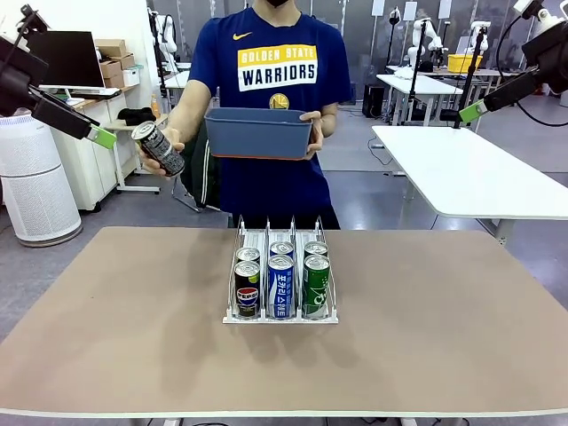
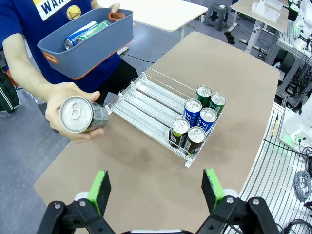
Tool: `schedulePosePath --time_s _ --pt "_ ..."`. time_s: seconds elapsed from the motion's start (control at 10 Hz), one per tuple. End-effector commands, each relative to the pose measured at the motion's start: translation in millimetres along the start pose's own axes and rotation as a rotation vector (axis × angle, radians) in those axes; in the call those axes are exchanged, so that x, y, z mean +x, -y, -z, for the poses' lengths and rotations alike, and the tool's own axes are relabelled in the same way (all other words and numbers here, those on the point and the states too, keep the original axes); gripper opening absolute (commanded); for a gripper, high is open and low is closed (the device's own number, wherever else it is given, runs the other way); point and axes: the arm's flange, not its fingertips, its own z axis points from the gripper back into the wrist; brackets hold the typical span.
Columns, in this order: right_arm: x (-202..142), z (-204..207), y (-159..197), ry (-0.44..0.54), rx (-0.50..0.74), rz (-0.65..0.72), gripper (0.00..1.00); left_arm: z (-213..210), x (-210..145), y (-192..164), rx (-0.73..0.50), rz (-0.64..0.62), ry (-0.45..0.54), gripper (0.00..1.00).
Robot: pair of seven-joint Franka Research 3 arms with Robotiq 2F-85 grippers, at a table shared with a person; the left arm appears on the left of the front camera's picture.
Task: Fill the beverage cans into the dispenser.
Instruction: Pick up the Pepsi coke handed by the human.
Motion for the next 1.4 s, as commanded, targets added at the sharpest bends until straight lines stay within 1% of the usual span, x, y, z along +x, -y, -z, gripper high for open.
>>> schedulePosePath --time_s 0.0,1.3 --pt "-0.7 2.5 2.8 0.015 0.026 -0.016 1.0 -1.0 -1.5 0.6 -0.002 -0.006 0.004 1.0" --pt "-0.7 2.5 2.8 0.015 0.026 -0.016 1.0 -1.0 -1.5 0.6 -0.002 -0.006 0.004 1.0"
